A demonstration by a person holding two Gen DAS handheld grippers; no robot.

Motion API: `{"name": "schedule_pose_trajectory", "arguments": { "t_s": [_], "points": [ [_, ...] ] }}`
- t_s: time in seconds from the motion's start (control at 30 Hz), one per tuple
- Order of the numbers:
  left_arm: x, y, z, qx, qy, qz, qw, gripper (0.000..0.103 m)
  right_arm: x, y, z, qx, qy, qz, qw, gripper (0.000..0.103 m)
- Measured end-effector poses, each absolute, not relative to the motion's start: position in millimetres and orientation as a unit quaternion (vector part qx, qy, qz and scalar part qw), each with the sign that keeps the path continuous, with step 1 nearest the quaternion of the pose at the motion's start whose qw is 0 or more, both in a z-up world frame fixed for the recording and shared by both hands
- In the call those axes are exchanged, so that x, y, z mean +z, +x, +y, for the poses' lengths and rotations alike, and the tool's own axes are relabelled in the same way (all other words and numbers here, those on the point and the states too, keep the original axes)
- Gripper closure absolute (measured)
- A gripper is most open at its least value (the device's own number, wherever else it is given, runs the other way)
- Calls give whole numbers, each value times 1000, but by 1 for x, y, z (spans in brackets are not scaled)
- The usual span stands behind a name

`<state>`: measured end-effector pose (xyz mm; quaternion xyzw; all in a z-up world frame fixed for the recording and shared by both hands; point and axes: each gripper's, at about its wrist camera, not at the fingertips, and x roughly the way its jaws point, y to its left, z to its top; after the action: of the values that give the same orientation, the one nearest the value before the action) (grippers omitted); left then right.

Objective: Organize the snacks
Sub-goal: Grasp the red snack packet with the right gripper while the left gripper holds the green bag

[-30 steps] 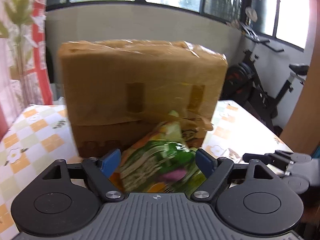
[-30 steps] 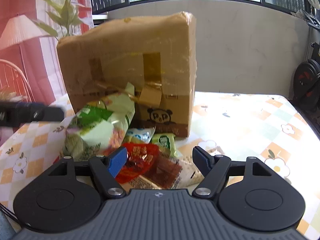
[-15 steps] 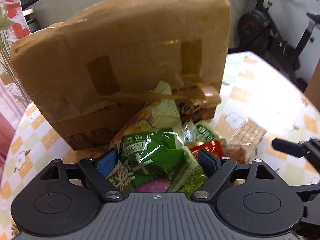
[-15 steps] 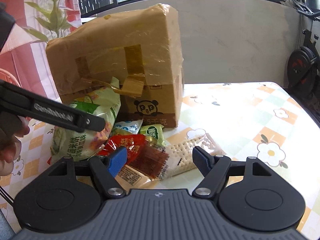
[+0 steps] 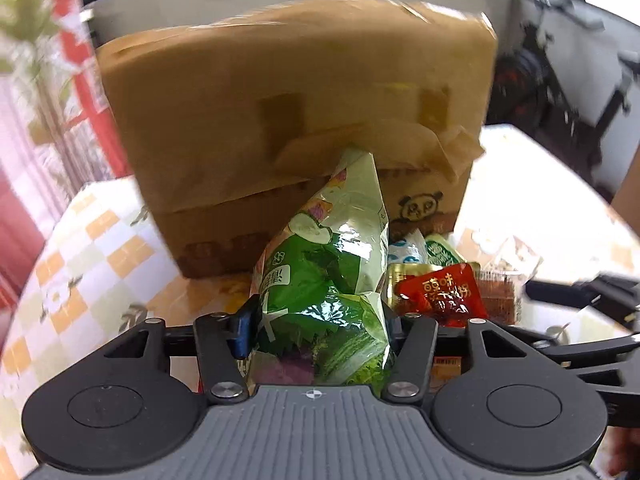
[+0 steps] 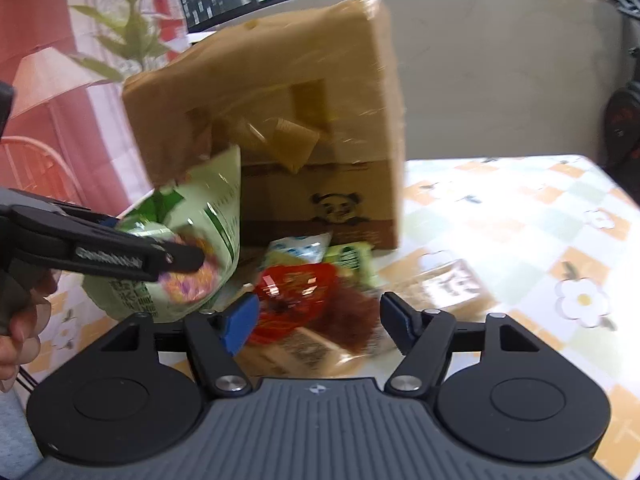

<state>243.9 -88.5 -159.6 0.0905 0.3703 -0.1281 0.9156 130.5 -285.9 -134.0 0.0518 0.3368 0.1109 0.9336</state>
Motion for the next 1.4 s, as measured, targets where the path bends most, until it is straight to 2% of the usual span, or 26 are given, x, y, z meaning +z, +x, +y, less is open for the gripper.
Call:
{"name": "schedule_pose_trajectory", "arguments": {
  "t_s": [0.27, 0.7, 0.77, 0.83, 0.87, 0.9, 1.13, 1.4],
  "points": [
    [-161, 216, -39, -129, -20, 336, 933, 46, -147, 163, -273, 100, 55, 378, 919, 33],
    [-157, 191, -35, -137, -2, 301, 944, 46, -161, 184, -237, 61, 18, 397, 916, 30],
    [-156, 189, -32, -136, -6, 301, 944, 46, -161, 182, -238, 60, 19, 391, 918, 38],
    [-156, 188, -28, -134, -14, 301, 944, 46, -158, 177, -238, 61, 18, 381, 922, 52],
    [-156, 188, -26, -133, -18, 301, 944, 46, -156, 175, -240, 61, 20, 377, 924, 54],
    [-156, 188, -24, -130, -22, 301, 944, 46, -155, 172, -242, 63, 25, 373, 925, 80],
    [-155, 184, -25, -134, -22, 304, 943, 46, -140, 152, -236, 89, 28, 342, 935, 97],
    [-153, 176, -24, -130, -4, 320, 938, 46, -116, 135, -233, 100, 29, 317, 943, 98]
  ]
}}
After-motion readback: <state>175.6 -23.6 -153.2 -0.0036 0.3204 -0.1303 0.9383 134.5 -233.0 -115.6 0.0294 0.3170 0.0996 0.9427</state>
